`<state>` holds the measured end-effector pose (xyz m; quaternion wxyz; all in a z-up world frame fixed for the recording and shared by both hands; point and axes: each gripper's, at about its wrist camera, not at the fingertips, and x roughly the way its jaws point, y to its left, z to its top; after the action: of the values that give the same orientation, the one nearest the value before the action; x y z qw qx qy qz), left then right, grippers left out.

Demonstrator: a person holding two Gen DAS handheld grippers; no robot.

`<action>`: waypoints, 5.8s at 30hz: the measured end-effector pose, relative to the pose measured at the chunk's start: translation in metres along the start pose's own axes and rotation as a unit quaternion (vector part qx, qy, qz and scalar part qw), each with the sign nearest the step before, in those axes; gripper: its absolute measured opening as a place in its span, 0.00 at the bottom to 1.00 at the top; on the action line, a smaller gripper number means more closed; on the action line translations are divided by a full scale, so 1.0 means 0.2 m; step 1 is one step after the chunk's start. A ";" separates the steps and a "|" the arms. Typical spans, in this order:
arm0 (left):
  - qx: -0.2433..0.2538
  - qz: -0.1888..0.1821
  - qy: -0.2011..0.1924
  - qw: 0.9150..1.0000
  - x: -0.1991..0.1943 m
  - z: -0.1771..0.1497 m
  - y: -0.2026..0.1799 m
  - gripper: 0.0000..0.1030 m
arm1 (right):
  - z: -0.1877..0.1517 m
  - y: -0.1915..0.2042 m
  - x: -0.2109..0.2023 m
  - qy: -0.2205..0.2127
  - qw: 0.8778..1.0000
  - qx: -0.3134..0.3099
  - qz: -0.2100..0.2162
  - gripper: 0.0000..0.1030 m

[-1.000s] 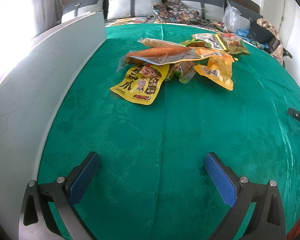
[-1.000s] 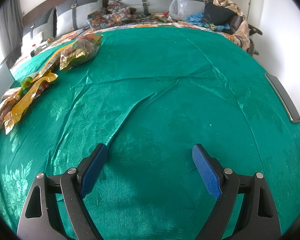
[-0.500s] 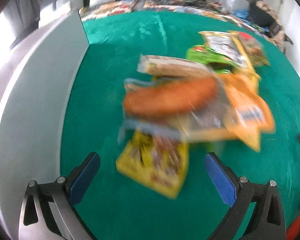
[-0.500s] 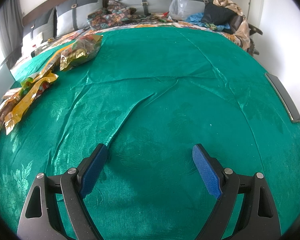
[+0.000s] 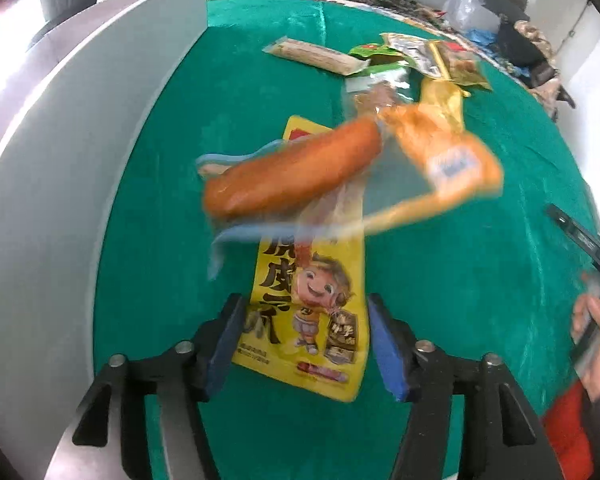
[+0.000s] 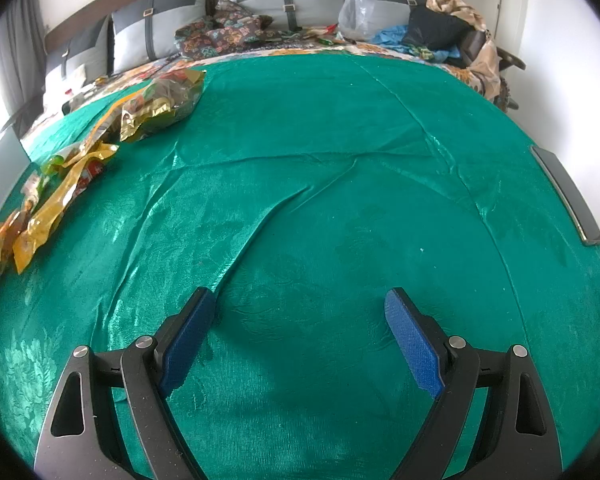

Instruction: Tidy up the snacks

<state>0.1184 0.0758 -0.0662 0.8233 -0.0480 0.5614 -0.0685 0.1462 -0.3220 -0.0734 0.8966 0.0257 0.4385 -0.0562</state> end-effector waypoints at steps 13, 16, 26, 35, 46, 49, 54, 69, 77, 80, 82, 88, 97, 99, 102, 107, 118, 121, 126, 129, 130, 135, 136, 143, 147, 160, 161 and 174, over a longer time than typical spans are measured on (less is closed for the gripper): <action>0.033 0.060 -0.090 0.994 0.17 0.08 -0.08 1.00 | 0.00 0.00 0.00 0.000 1.000 0.000 0.000 0.87; 0.040 0.058 -0.101 0.992 0.16 0.07 -0.07 1.00 | 0.00 0.00 0.00 0.000 1.000 0.000 0.000 0.87; 0.041 0.057 -0.109 0.992 0.12 0.03 -0.07 1.00 | 0.00 0.00 0.00 0.000 1.000 0.000 0.000 0.87; 0.071 0.040 -0.103 0.991 0.06 -0.06 0.00 1.00 | 0.00 -0.01 0.00 0.003 1.000 -0.009 0.013 0.88; 0.061 0.044 -0.082 0.994 -0.01 -0.20 0.06 1.00 | 0.05 1.16 -0.44 0.024 0.863 -0.409 0.295 0.86; 0.052 0.038 -0.069 0.996 -0.05 -0.26 0.09 1.00 | -0.02 1.55 -0.37 0.058 0.808 -0.506 0.296 0.84; 0.032 0.014 -0.069 0.997 -0.08 -0.29 0.12 1.00 | -0.18 1.87 -0.22 0.124 0.754 -0.584 0.273 0.85; 0.006 -0.008 -0.084 0.996 -0.10 -0.27 0.10 1.00 | 0.15 1.36 -0.14 0.198 0.864 -0.254 0.386 0.52; 0.144 0.048 -0.087 0.985 0.01 -0.06 -0.11 0.99 | 0.11 0.74 -0.23 0.127 0.925 -0.212 0.287 0.52; 0.181 0.031 -0.079 0.980 0.06 -0.01 -0.17 0.99 | 0.09 0.53 -0.20 0.120 0.942 -0.225 0.216 0.63; 0.170 0.005 -0.057 0.984 0.06 0.01 -0.15 0.86 | 0.08 0.34 -0.15 0.153 0.945 -0.185 0.221 0.64; 0.136 0.007 -0.063 0.989 -0.02 -0.04 -0.12 0.49 | 0.18 -0.08 -0.11 0.172 0.960 -0.035 0.217 0.73; 0.044 -0.038 -0.093 0.994 -0.12 -0.17 -0.08 0.37 | -0.07 0.35 -0.06 0.174 0.930 -0.296 0.132 0.73; 0.040 -0.038 -0.098 0.994 -0.14 -0.18 -0.07 0.36 | -0.04 0.33 -0.05 0.155 0.940 -0.270 0.138 0.68; 0.011 -0.053 -0.112 0.992 -0.18 -0.20 -0.01 0.36 | 0.06 0.25 -0.08 0.165 0.956 -0.189 0.152 0.46; -0.033 -0.081 -0.133 0.987 -0.23 -0.17 0.06 0.36 | 0.15 0.00 -0.13 0.169 0.960 -0.038 0.221 0.44; -0.129 -0.155 -0.215 0.956 -0.66 -0.08 0.32 0.36 | 0.26 0.17 -0.32 0.135 0.910 0.098 0.381 0.44; -0.160 -0.130 -0.240 0.949 -0.79 -0.05 0.54 0.36 | 0.38 0.56 -0.44 0.123 0.886 0.071 0.441 0.44; -0.192 -0.038 -0.258 0.946 -0.94 -0.06 0.93 0.37 | 0.48 1.29 -0.65 0.130 0.835 0.023 0.533 0.45; -0.209 0.047 -0.242 0.946 -0.93 -0.08 1.14 0.45 | 0.45 1.69 -0.74 0.133 0.825 -0.013 0.550 0.53; -0.218 0.083 -0.226 0.946 -0.91 -0.08 1.20 0.52 | 0.43 1.85 -0.76 0.129 0.825 -0.021 0.550 0.61; -0.246 0.153 -0.198 0.936 -0.84 -0.21 1.37 0.81 | 0.27 2.25 -0.71 0.164 0.850 -0.067 0.496 0.71; -0.248 0.156 -0.201 0.935 -0.84 -0.24 1.37 0.83 | 0.25 2.27 -0.69 0.162 0.856 -0.073 0.485 0.71; -0.223 0.129 -0.232 0.938 -0.89 -0.25 1.13 0.97 | 0.16 1.80 -0.55 0.023 0.928 -0.183 0.324 0.70; -0.159 0.077 -0.252 0.952 -0.91 -0.15 0.76 0.98 | 0.04 1.33 -0.29 -0.006 0.964 -0.198 0.178 0.70; -0.041 -0.004 -0.132 0.990 -0.23 0.12 -0.16 1.00 | -0.02 0.07 -0.05 0.002 1.000 -0.021 0.000 0.70; -0.040 0.005 -0.125 0.991 -0.17 0.13 -0.20 1.00 | -0.03 0.04 -0.04 0.003 1.000 -0.019 0.000 0.70; 0.005 0.077 -0.118 0.990 0.20 0.18 -0.21 1.00 | -0.07 0.01 -0.08 -0.001 1.000 -0.016 0.006 0.83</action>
<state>0.1637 0.0272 -0.0836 0.8870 -0.0080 0.4618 -0.0020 0.1268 -0.3170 -0.0697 0.8976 0.0138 0.4384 -0.0439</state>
